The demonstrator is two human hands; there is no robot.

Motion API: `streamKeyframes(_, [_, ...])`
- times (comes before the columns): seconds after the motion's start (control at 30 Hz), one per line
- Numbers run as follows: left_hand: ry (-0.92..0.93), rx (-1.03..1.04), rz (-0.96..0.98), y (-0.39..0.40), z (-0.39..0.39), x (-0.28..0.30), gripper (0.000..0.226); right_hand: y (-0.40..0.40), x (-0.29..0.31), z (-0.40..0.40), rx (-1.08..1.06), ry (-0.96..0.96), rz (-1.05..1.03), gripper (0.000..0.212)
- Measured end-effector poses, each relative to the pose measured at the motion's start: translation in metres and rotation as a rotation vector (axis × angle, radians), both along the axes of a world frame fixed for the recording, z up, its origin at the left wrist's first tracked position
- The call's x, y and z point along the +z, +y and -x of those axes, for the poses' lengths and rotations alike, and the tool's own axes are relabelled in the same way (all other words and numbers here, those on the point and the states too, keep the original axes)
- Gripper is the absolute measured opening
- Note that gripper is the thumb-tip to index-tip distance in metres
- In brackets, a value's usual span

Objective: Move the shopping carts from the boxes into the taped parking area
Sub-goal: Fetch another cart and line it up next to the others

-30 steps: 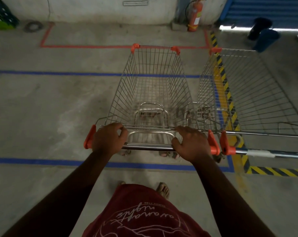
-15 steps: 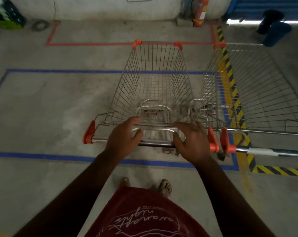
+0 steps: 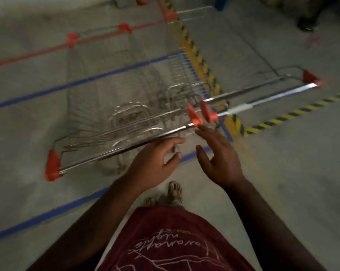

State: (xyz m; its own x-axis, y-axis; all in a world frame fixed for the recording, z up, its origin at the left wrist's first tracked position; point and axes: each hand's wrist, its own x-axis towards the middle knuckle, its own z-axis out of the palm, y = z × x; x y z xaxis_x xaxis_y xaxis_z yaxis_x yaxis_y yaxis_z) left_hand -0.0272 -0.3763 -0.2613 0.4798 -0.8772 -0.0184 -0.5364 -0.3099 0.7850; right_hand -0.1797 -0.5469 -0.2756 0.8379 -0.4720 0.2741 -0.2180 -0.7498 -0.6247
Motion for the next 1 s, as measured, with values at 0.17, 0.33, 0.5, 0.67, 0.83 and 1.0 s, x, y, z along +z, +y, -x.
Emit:
streamKeyframes(0.17, [0.072,-0.277,-0.005,-0.047,0.048,-0.011,0.035,0.023,0.012,0.099,-0.383,0.048,-0.104,0.045])
streamKeyframes(0.33, [0.094,-0.578,-0.038,-0.098,0.131,-0.020,0.030,0.039,0.005,0.209,-0.776,-0.036,-0.190,0.045])
streamKeyframes(0.5, [0.086,-0.821,-0.109,-0.160,0.214,-0.029,0.026,0.032,-0.007,0.302,-1.067,-0.135,-0.264,0.044])
streamKeyframes(0.67, [0.041,-0.969,-0.068,-0.261,0.335,-0.037,0.024,0.000,-0.016,0.424,-1.226,-0.126,-0.288,0.046])
streamKeyframes(0.83, [0.066,-1.156,-0.049,-0.338,0.477,-0.037,0.032,-0.043,-0.012,0.547,-1.380,-0.089,-0.333,0.040])
streamKeyframes(1.0, [0.123,-1.202,-0.062,-0.394,0.580,-0.036,0.026,-0.097,0.007,0.637,-1.421,-0.034,-0.322,0.036])
